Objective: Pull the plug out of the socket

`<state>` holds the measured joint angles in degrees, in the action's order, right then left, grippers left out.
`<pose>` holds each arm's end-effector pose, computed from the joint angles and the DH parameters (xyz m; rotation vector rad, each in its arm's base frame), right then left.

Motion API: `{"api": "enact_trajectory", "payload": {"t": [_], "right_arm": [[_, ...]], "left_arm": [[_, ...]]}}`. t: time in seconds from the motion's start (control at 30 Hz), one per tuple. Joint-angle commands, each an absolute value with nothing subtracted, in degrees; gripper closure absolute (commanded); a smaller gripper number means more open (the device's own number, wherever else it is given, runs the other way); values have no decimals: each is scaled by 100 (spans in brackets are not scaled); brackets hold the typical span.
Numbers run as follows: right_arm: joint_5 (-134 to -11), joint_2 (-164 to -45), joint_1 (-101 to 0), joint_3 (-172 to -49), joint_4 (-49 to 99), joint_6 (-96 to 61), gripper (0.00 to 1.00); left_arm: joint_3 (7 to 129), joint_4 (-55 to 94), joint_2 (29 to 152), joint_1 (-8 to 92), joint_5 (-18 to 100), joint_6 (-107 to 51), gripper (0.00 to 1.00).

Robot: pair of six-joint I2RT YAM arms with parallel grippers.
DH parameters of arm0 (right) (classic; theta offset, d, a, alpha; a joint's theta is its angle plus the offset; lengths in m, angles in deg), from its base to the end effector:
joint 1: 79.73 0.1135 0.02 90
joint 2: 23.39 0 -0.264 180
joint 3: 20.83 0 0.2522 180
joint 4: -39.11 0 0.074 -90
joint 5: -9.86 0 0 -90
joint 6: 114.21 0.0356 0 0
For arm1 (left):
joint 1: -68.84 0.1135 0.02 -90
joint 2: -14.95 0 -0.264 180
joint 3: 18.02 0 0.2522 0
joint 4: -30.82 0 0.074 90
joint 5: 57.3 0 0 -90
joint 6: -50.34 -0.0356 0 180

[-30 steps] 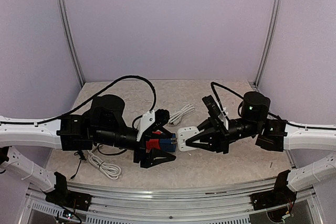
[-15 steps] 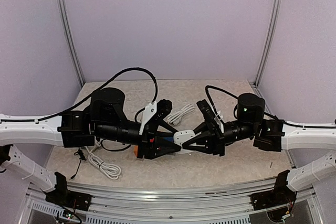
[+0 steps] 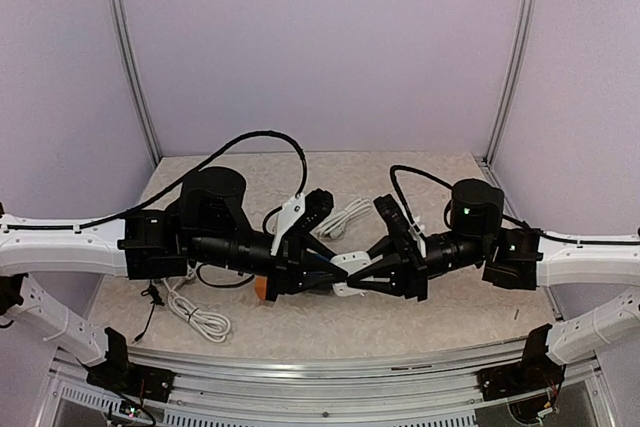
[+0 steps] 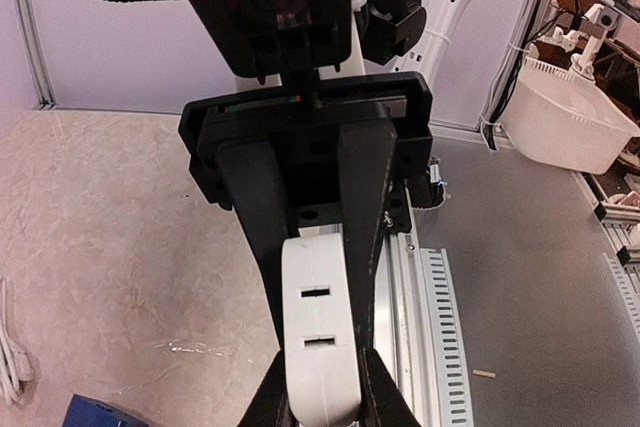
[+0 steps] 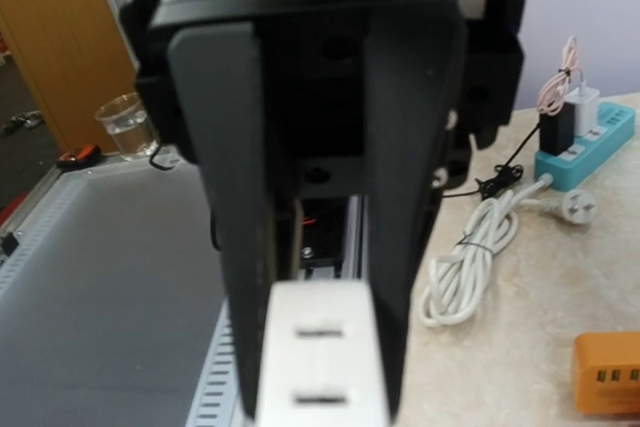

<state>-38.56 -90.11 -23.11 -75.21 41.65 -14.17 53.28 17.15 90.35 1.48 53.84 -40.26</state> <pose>0.1240 0.2311 0.2850 -1.2739 1.4645 1.4419 0.1064 -0.2884 0.3182 1.3482 1.5114 -1.1183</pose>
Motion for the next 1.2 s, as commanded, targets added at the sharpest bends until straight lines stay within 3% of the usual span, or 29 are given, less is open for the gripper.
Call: {"api": "enact_trajectory", "payload": {"t": [0.0,0.07,0.13,0.2,0.3,0.43,0.57,0.83,1.17], "right_arm": [[-3963,-8871,-2273,-7608,4067,-1418,99],[-3954,-8841,-2275,-7605,4024,-1414,93],[-3996,-8780,-2270,-7625,3936,-1410,68],[-4095,-8677,-2277,-7623,3816,-1406,53],[-4268,-8491,-2299,-7629,3542,-1428,42],[-4335,-8458,-2336,-7616,3311,-1390,39],[-4261,-8624,-2338,-7603,3341,-1213,40],[-4180,-8745,-2339,-7636,3479,-1039,60],[-4173,-8729,-2333,-7577,3554,-977,96]], "left_arm": [[5419,1723,9071,133,5821,-4097,88],[5425,1723,9080,146,5882,-4105,92],[5424,1640,9074,158,5961,-4148,96],[5421,1460,9041,164,5925,-4212,100],[5351,1344,8982,205,5915,-4306,100],[5262,1341,8865,239,5872,-4385,100],[5299,1231,8890,230,5794,-4487,100],[5287,1174,8921,230,5750,-4564,100],[5296,1133,8939,230,5634,-4588,100]]}}
